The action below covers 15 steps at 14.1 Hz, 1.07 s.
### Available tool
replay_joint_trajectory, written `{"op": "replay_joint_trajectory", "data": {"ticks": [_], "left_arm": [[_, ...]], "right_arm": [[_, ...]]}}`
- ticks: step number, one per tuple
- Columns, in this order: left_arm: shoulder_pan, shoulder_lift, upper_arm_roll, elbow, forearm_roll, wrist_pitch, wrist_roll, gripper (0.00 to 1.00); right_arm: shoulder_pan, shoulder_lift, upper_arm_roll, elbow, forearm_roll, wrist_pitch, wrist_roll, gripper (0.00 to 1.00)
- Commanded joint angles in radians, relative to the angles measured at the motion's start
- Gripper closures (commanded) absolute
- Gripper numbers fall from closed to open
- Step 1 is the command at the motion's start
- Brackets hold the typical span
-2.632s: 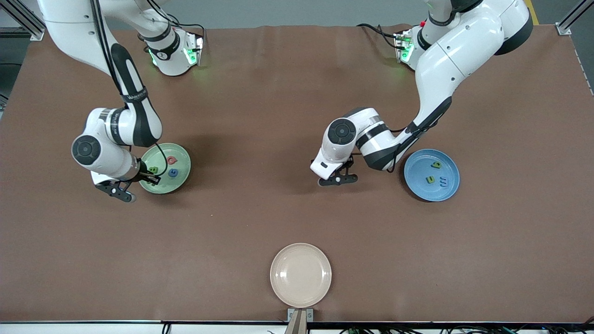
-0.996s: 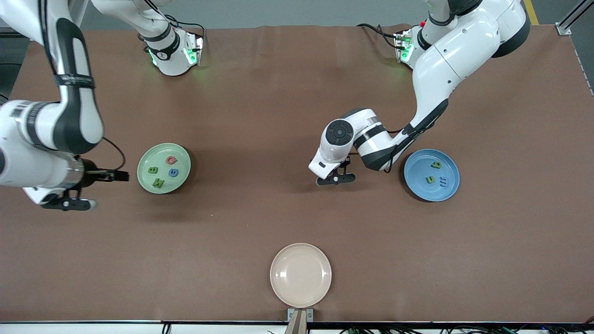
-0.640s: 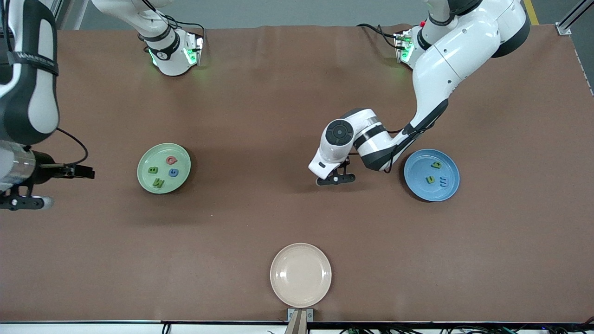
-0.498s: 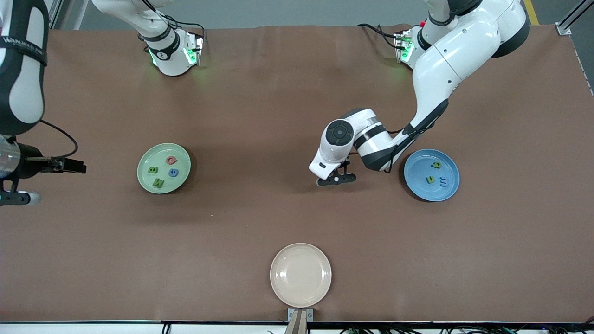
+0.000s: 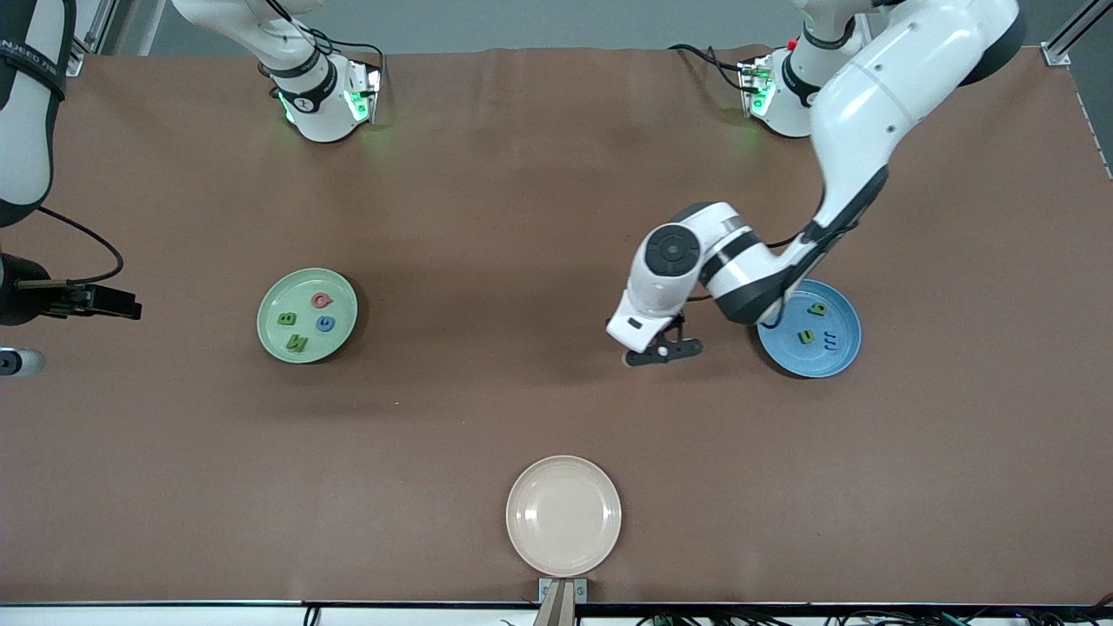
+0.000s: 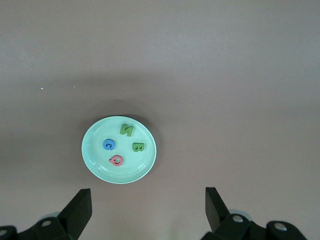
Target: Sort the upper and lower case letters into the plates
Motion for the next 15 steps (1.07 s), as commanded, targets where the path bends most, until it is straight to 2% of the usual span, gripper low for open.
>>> {"op": "replay_joint_trajectory", "data": {"ticks": [1,4,6,7,10,12,14,15], "left_arm": [[0.211,-0.134,-0.101,-0.185,-0.012,0.002,0.121,0.99],[0.438,-0.188,-0.21,-0.328,0.008,0.003,0.243,0.99],[0.587,-0.185,-0.272,-0.397,0.082,0.009,0.309,0.99],[0.634,-0.177,-0.28,-0.422,0.124,0.017,0.326,0.99],[0.73,-0.173,-0.278,-0.483,0.187,0.069,0.394,0.99],[0.752,-0.15,-0.274,-0.502,0.204,0.097,0.411,0.99],[0.753,-0.115,-0.257,-0.506,0.251,0.095,0.403,0.99],[0.753,-0.102,-0.249,-0.508,0.271,0.095,0.402,0.99]], "right_arm": [[-0.017,-0.009,0.015,0.007,-0.004,-0.01,-0.001,0.0],[0.003,-0.016,0.025,0.007,0.0,-0.016,0.006,0.0],[0.009,-0.019,0.017,0.007,0.008,-0.071,0.01,0.0],[0.0,-0.024,0.017,0.007,0.017,-0.084,0.008,0.0],[-0.005,-0.059,0.018,-0.008,0.022,-0.088,0.002,0.0],[-0.002,-0.097,0.023,-0.053,0.017,-0.081,-0.001,0.0],[-0.032,-0.13,0.066,-0.088,0.01,-0.073,0.002,0.0],[-0.079,-0.145,0.112,-0.096,0.005,-0.072,0.002,0.0]]}}
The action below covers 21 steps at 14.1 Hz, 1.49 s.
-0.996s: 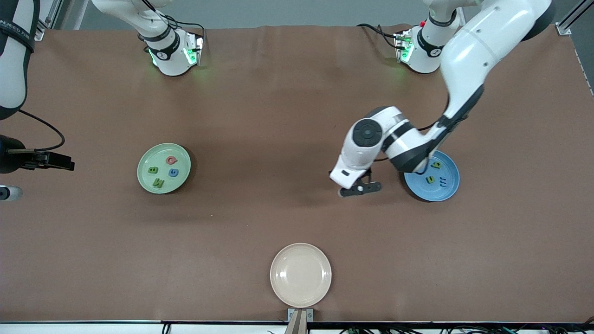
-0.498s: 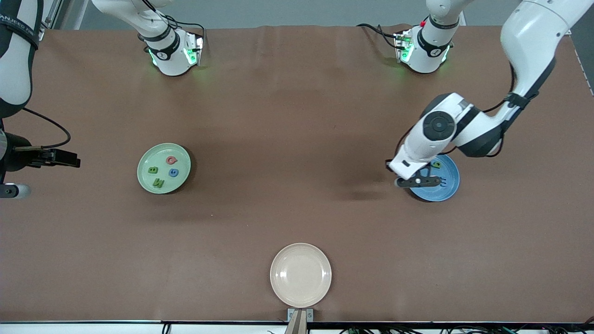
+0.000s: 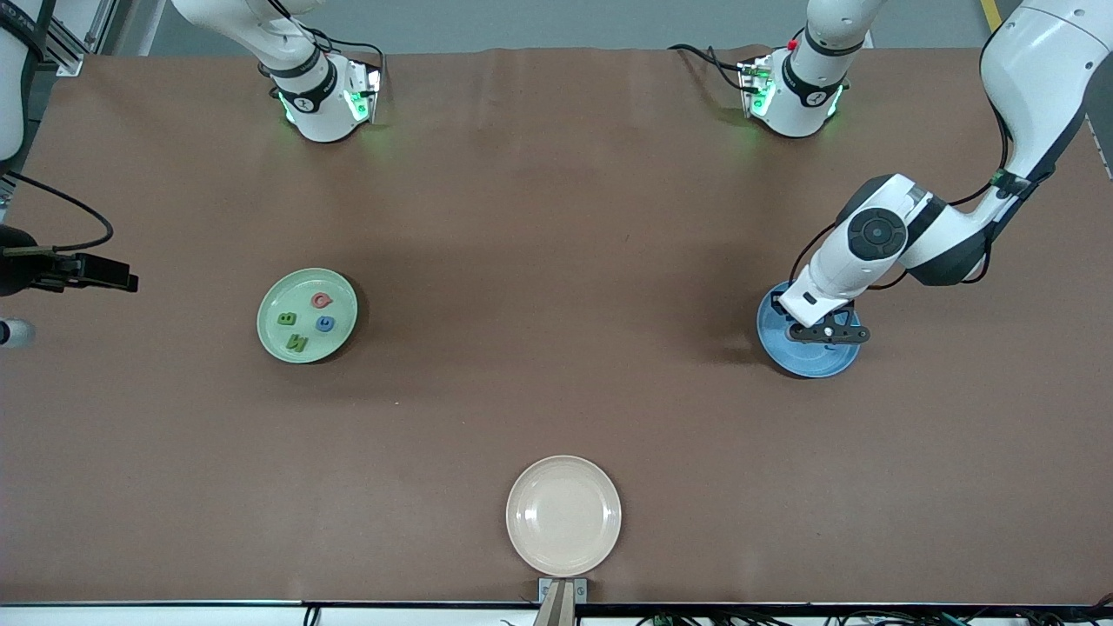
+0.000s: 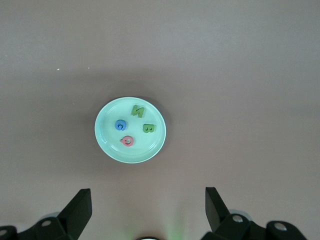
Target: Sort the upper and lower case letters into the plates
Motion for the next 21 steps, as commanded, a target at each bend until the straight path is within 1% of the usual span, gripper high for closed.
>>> {"op": "replay_joint_trajectory", "data": {"ticks": [1,3,4,5,6,7,9,10,11,12,13,16,18,21], "left_arm": [[0.007,0.036,0.008,-0.011,0.061,0.014,-0.009,0.99],[0.006,0.039,0.02,-0.011,0.072,0.016,-0.01,0.99],[0.004,0.051,0.022,-0.011,0.073,0.016,-0.01,0.97],[0.004,0.059,0.033,-0.011,0.09,0.016,-0.01,0.96],[0.004,0.061,0.037,-0.011,0.096,0.016,-0.009,0.93],[0.004,0.061,0.039,-0.011,0.096,0.016,-0.004,0.92],[0.004,0.059,0.037,-0.015,0.096,0.016,-0.003,0.91],[0.006,0.059,0.039,-0.015,0.096,0.014,-0.001,0.86],[0.006,0.056,0.039,-0.014,0.096,0.014,0.0,0.71],[0.009,0.05,0.039,-0.011,0.096,0.01,0.002,0.26],[0.015,0.047,0.036,-0.009,0.095,0.008,0.0,0.01],[0.027,0.033,0.027,0.006,0.078,0.0,0.0,0.0],[0.052,0.028,-0.036,0.04,0.025,-0.021,0.0,0.0],[0.052,0.031,-0.11,0.118,0.012,-0.182,0.0,0.0]], "right_arm": [[-0.102,-0.089,0.123,-0.091,-0.017,0.022,0.002,0.0],[-0.153,-0.14,0.198,-0.146,-0.049,0.05,0.005,0.0],[-0.174,-0.173,0.223,-0.191,-0.052,0.074,0.005,0.0],[-0.177,-0.203,0.226,-0.233,-0.052,0.097,0.005,0.0],[-0.181,-0.232,0.228,-0.272,-0.052,0.122,0.005,0.0],[-0.182,-0.249,0.234,-0.292,-0.052,0.127,0.005,0.0],[-0.193,-0.269,0.243,-0.298,-0.054,0.118,0.004,0.0],[-0.194,-0.284,0.246,-0.306,-0.063,0.116,0.004,0.0],[-0.197,-0.301,0.256,-0.32,-0.075,0.118,0.004,0.0],[-0.213,-0.315,0.274,-0.327,-0.08,0.118,0.004,0.0],[-0.219,-0.325,0.285,-0.327,-0.08,0.113,0.004,0.0],[-0.217,-0.341,0.286,-0.324,-0.092,0.095,0.004,0.0],[-0.216,-0.349,0.285,-0.318,-0.092,0.082,0.002,0.0],[-0.214,-0.367,0.286,-0.314,-0.092,0.053,0.004,0.0]]}}
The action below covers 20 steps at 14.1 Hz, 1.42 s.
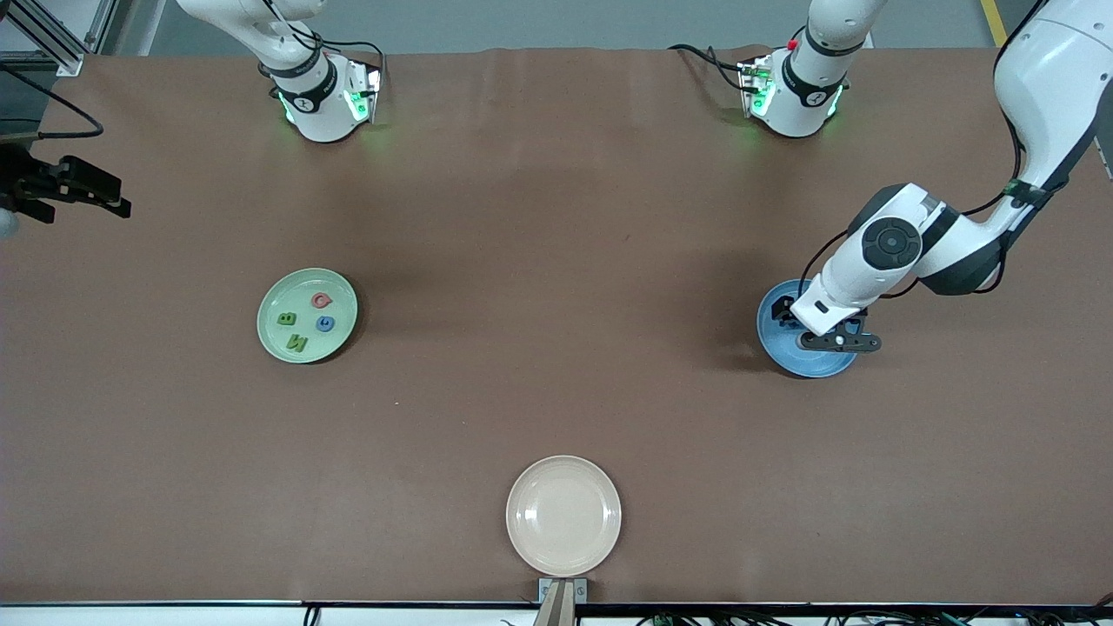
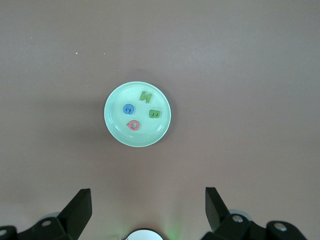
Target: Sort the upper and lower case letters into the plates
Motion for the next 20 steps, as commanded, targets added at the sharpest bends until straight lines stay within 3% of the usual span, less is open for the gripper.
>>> {"op": "replay_joint_trajectory", "data": {"ticks": [1,7,11,14,17,20], "left_arm": [[-0.002,-0.027,-0.051,0.049,-0.021,-0.103,0.001,0.0],[0.006,-0.01,-0.053,0.061,-0.031,-0.109,0.002,0.0],[0.001,-0.073,-0.056,0.077,-0.141,-0.107,0.013,0.01],[-0.049,-0.127,-0.045,0.132,-0.292,-0.107,0.096,0.01],[-0.164,-0.223,0.077,0.176,-0.476,-0.109,0.178,0.02],[-0.355,-0.341,0.287,0.201,-0.699,-0.118,0.323,0.03]], "right_arm": [[-0.024,-0.051,0.023,-0.03,-0.015,-0.016,0.003,0.0],[-0.016,-0.057,0.024,0.011,-0.016,-0.059,-0.006,0.0],[-0.018,-0.051,0.024,0.06,-0.01,-0.098,-0.001,0.0],[-0.018,-0.051,0.023,0.065,-0.008,-0.095,0.01,0.0],[-0.018,-0.052,0.026,0.065,0.001,-0.098,0.091,0.0],[-0.019,-0.051,0.024,0.068,0.004,-0.066,0.086,0.0]]}}
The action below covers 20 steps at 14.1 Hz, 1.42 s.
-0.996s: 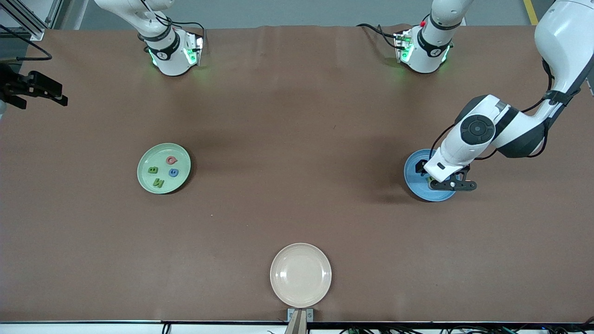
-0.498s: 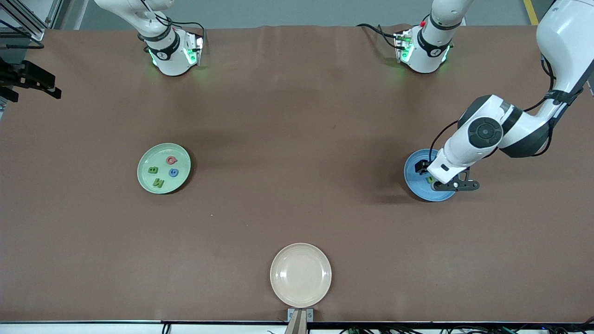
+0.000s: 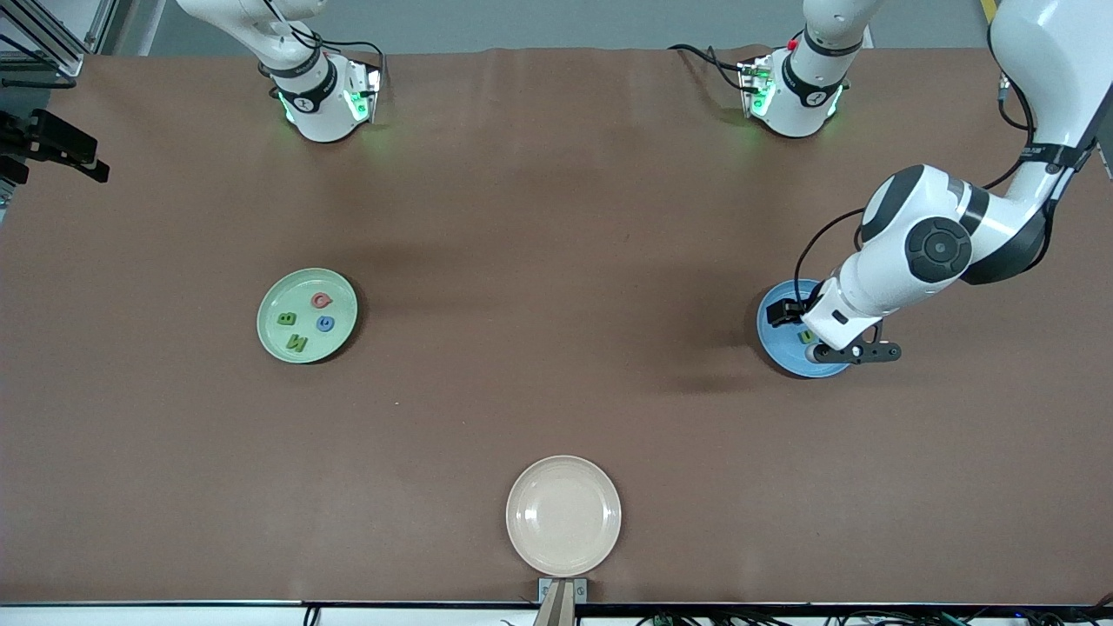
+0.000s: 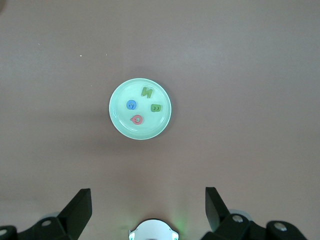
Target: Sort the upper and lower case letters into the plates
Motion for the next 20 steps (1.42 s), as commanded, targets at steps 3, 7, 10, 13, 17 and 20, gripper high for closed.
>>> {"op": "replay_joint_trajectory", "data": {"ticks": [3,7,10,13,17,20], "left_arm": [[-0.327,-0.142,0.357,0.096,-0.245,-0.142,0.171,0.02],[-0.512,-0.164,0.549,0.136,-0.325,-0.17,0.185,0.02],[-0.74,-0.151,0.796,0.218,-0.384,-0.245,0.195,0.02],[-1.007,-0.151,1.109,0.239,-0.497,-0.268,0.248,0.02],[-1.04,-0.216,1.187,0.216,-0.432,-0.268,0.27,0.01],[-0.98,-0.311,1.187,0.206,-0.425,-0.278,0.313,0.01]], "right_arm": [[-0.019,-0.013,0.015,-0.004,0.004,0.047,-0.032,0.0],[-0.022,-0.016,0.01,-0.004,0.018,0.043,-0.024,0.0],[-0.019,-0.019,0.016,-0.004,0.02,0.005,0.025,0.0],[-0.019,-0.019,0.015,-0.004,0.02,-0.012,0.026,0.0],[-0.019,-0.016,0.016,0.056,0.02,-0.058,0.028,0.0],[-0.015,-0.016,0.019,0.059,0.026,-0.058,0.025,0.0]]}}
